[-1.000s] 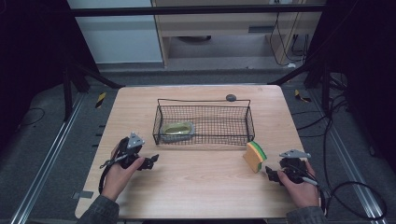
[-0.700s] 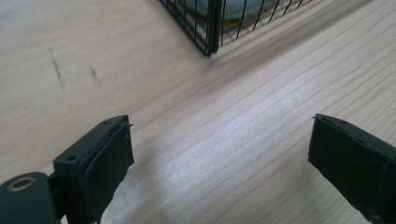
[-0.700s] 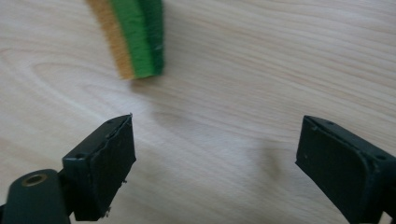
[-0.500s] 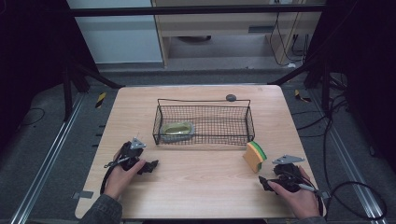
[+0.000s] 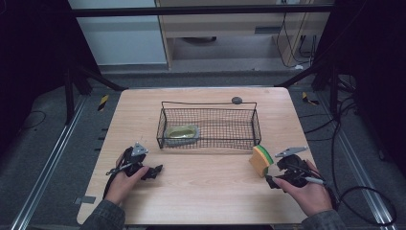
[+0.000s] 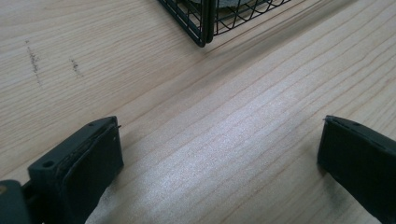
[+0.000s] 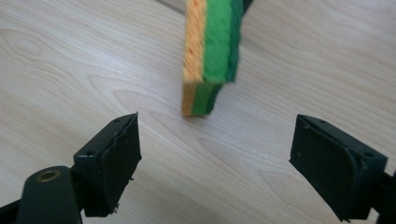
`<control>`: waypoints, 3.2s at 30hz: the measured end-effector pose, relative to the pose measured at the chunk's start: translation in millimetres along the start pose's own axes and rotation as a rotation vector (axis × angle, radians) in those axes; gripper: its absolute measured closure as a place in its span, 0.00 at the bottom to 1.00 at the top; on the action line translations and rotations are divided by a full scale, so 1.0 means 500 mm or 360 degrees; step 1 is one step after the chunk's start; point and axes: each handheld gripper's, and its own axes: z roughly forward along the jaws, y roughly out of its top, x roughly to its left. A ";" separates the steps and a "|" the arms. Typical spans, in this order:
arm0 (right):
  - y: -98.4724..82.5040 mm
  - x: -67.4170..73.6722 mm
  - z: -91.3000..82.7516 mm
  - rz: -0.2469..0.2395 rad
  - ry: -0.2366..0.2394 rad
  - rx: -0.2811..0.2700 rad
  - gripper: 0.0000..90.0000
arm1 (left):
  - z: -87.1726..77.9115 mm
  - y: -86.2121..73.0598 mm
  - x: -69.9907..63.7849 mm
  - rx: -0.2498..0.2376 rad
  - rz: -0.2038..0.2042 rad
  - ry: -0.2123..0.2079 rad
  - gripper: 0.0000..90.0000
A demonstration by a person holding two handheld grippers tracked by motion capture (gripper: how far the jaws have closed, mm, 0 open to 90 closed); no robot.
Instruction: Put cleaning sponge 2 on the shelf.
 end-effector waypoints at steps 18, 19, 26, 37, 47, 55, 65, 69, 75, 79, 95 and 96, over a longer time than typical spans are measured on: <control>0.130 -0.012 -0.035 -0.0073 0.0042 0.0137 0.29 | 0.002 0.001 0.002 -0.0005 0.0005 -0.0007 0.00; 0.134 -0.012 -0.033 -0.0078 0.0044 0.0143 0.29 | 0.002 0.001 0.002 -0.0005 0.0005 -0.0007 0.00; 0.154 -0.011 -0.011 -0.0086 0.0071 0.0190 0.31 | 0.002 0.001 0.002 -0.0005 0.0005 -0.0006 0.00; 0.171 -0.014 0.049 -0.0067 0.0104 0.0307 0.29 | 0.003 0.003 0.004 -0.0006 0.0008 -0.0010 0.00; 0.168 -0.016 0.082 -0.0066 0.0132 0.0360 0.40 | 0.005 0.004 0.004 -0.0006 0.0007 -0.0010 0.00; 0.166 -0.012 0.105 -0.0088 0.0148 0.0401 0.54 | 0.005 0.004 0.005 -0.0005 0.0010 -0.0012 0.00; 0.167 -0.022 0.097 -0.0092 0.0183 0.0355 0.71 | 0.005 0.005 0.007 -0.0005 0.0026 -0.0018 0.00; 0.163 -0.032 0.082 -0.0102 0.0177 0.0319 0.71 | 0.006 0.005 0.008 -0.0005 0.0027 -0.0026 0.00; 0.159 -0.049 0.054 -0.0150 0.0137 0.0264 0.71 | 0.006 0.005 0.008 -0.0005 0.0029 -0.0028 0.00; 0.155 -0.068 0.036 -0.0169 0.0105 0.0249 0.71 | 0.006 0.005 0.008 -0.0005 0.0030 -0.0028 0.00; 0.205 -0.142 -0.022 -0.0139 0.0010 0.0099 0.71 | 0.006 0.006 0.008 -0.0005 0.0030 -0.0028 0.00; 0.214 -0.146 -0.027 -0.0141 0.0002 0.0089 0.71 | 0.006 0.005 0.008 -0.0005 0.0031 -0.0028 0.00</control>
